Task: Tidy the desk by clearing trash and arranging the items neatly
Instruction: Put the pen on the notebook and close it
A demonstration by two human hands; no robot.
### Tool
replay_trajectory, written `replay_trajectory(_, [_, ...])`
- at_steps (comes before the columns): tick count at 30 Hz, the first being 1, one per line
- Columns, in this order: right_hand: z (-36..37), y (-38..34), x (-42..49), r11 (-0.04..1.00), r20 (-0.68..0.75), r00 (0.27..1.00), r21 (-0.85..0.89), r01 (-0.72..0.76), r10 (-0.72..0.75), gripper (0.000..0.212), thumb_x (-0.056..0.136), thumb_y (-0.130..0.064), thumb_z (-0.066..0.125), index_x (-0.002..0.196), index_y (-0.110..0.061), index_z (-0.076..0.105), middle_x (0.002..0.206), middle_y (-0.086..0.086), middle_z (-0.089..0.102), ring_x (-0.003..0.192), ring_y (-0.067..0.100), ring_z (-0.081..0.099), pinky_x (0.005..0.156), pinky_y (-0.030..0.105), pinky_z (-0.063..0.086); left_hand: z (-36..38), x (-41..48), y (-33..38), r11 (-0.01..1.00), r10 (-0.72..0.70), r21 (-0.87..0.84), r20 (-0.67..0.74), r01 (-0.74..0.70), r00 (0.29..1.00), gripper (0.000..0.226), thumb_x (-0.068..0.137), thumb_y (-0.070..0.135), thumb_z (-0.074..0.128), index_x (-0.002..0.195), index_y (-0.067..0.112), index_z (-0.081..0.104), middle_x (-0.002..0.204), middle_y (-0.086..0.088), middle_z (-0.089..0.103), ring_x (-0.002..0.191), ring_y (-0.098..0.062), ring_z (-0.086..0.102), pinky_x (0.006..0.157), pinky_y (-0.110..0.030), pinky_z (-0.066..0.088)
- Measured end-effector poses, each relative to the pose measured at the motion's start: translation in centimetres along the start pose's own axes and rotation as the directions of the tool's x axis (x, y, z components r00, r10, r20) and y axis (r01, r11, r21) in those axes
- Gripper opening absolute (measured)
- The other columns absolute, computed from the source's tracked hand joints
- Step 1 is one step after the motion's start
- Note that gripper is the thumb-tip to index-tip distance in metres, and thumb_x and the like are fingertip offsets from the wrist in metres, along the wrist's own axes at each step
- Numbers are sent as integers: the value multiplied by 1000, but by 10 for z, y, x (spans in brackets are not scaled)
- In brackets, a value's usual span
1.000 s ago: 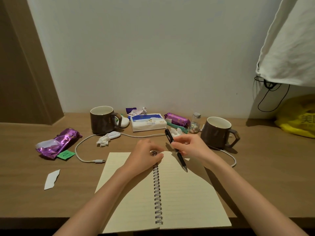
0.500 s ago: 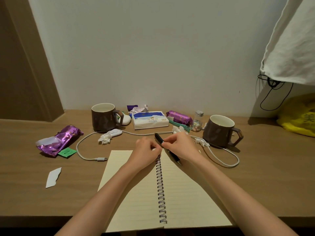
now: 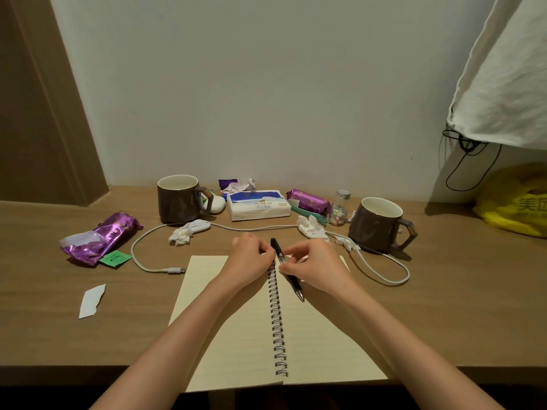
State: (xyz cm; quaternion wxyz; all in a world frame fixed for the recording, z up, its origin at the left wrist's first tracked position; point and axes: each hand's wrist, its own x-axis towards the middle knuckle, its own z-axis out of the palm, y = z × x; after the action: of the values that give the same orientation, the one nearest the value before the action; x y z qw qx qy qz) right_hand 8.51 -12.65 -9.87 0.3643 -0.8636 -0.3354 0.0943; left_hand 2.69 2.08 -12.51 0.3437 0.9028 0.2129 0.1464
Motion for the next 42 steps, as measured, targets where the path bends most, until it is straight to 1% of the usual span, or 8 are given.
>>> replay_trajectory(3, [0, -1, -4, 999, 24, 999, 29, -27, 27, 42, 73, -26, 78, 114, -19, 68, 81, -5, 72, 75, 8, 69, 74, 33, 59, 0, -2, 2, 1000, -11, 10, -2, 11, 1000, 24, 92, 29, 50, 77, 23, 68, 107, -4, 60, 112, -22, 40, 85, -32, 34])
replay_trajectory(10, [3, -8, -12, 992, 81, 993, 79, -96, 89, 48, 72, -22, 78, 117, -14, 63, 81, 0, 73, 74, 14, 71, 73, 40, 60, -4, -3, 0, 998, 54, -41, -58, -56, 997, 8, 92, 16, 50, 87, 21, 55, 93, 5, 51, 106, -21, 46, 90, -38, 45])
replay_trajectory(16, [7, -18, -21, 973, 115, 987, 190, -129, 108, 49, 80, -17, 74, 125, -9, 56, 81, 5, 73, 67, 19, 73, 64, 36, 61, -4, -3, -4, 994, 95, -49, -88, -99, 992, 13, 90, 13, 55, 84, 24, 55, 84, 14, 49, 102, -21, 51, 89, -39, 48])
replay_trajectory(21, [-2, -18, -31, 974, 194, 976, 182, -135, 99, 47, 85, -21, 70, 128, -10, 54, 81, 3, 72, 59, 17, 70, 52, 25, 57, -7, -6, -2, 989, 100, -108, -56, -105, 993, 12, 91, 12, 54, 100, 21, 56, 105, 1, 57, 103, -17, 56, 86, -29, 50])
replay_trajectory(27, [-13, 2, -44, 977, -18, 982, -102, 186, -188, 34, 90, -38, 59, 123, -30, 60, 117, -10, 63, 98, 3, 58, 85, 26, 51, -42, -50, 8, 973, 223, -65, 10, -222, 975, 35, 92, 29, 55, 127, 26, 50, 131, 9, 50, 121, -7, 45, 96, -23, 38])
replay_trajectory(30, [-8, 17, -47, 961, 35, 972, -150, 233, -231, 34, 95, -39, 50, 129, -34, 53, 132, -11, 54, 123, 8, 45, 103, 33, 39, -63, -93, 12, 958, 286, 6, 106, -288, 953, 43, 90, 45, 51, 131, 31, 48, 133, 17, 47, 123, 2, 41, 101, -23, 37])
replay_trajectory(36, [2, 24, -53, 929, 82, 967, -268, 256, -243, 38, 99, -41, 39, 137, -44, 41, 142, -14, 45, 132, 11, 33, 107, 35, 29, -72, -162, -6, 913, 221, 248, 369, -325, 903, 82, 70, 73, 56, 140, 46, 26, 146, 29, 24, 134, 8, 19, 111, -21, 21])
replay_trajectory(42, [3, 24, -54, 918, 90, 965, -298, 261, -246, 39, 100, -40, 37, 139, -44, 38, 145, -12, 43, 133, 14, 31, 107, 35, 27, -83, -186, -30, 859, 328, 338, 211, -384, 921, 73, 81, 32, 67, 136, 54, 24, 142, 30, 31, 129, 10, 27, 110, -21, 28])
